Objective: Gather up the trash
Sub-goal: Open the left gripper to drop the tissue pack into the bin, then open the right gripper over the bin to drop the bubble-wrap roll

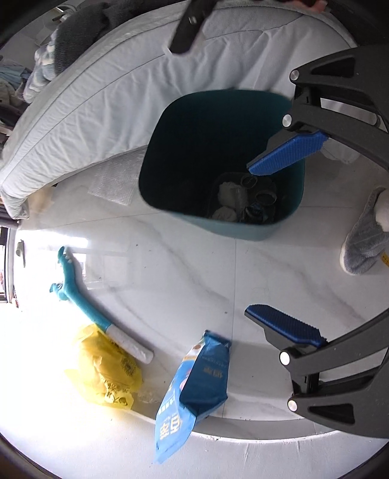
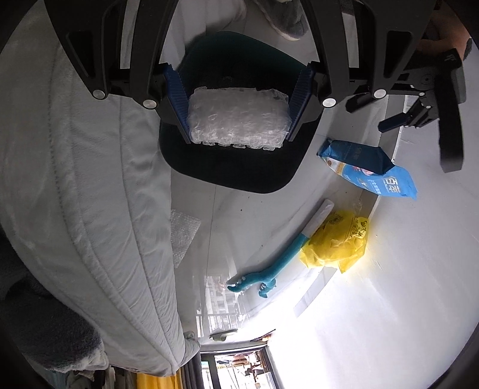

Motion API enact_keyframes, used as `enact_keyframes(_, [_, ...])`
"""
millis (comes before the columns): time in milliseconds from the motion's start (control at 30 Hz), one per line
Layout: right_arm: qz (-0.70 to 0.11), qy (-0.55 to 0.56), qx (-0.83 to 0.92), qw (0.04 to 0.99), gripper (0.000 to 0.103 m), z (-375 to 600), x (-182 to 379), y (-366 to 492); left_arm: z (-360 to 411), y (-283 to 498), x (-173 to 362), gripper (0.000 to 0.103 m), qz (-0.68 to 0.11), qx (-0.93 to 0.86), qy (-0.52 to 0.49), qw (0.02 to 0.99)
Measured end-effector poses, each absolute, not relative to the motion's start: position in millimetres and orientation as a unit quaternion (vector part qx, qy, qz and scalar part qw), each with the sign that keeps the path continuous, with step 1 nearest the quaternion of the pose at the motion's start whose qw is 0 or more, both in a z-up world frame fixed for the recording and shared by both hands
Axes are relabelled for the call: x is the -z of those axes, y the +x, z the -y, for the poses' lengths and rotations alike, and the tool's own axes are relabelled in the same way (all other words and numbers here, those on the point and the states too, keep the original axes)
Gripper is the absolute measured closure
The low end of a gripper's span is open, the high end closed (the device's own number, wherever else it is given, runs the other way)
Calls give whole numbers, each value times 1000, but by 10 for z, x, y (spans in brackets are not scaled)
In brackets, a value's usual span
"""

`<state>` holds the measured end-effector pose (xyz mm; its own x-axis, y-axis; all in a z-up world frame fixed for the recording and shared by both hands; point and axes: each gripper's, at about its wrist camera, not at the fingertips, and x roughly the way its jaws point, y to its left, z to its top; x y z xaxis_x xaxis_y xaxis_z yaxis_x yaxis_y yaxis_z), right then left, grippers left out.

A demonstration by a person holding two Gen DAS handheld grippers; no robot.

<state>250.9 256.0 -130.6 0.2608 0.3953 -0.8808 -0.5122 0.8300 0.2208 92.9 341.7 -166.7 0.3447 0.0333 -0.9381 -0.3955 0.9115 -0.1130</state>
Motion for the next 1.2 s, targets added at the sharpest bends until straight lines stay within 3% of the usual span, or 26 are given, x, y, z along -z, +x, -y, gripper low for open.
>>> enact_keyframes(467, [-570, -101, -265, 771, 41, -2852, 1786, 2538, -3695, 656, 1197, 13, -474, -154, -144, 855])
enact_keyframes(933, [-586, -177, -259, 747, 40, -2978, 2182, 2501, -3370, 528, 422, 13, -356, -127, -108, 919])
enact_keyframes(1000, [-587, -179, -266, 744, 37, -2992, 2177, 2496, -3296, 526, 339, 13, -344, -126, -98, 925])
enact_keyframes(1033, [-582, -176, -276, 745, 29, -3007, 2138, 2486, -3268, 520, 307, 13, -339, -125, -95, 927])
enact_keyframes(1067, [-573, -176, -285, 748, 15, -3017, 2084, 2473, -3235, 504, 275, 13, -334, -124, -93, 930])
enact_keyframes(1100, [-562, -178, -292, 753, 9, -3022, 2008, 2457, -3187, 484, 231, 13, -326, -121, -93, 933])
enact_keyframes(1200, [-534, -170, -297, 773, 6, -3001, 1781, 2447, -3038, 404, 144, 13, -312, -129, -79, 938])
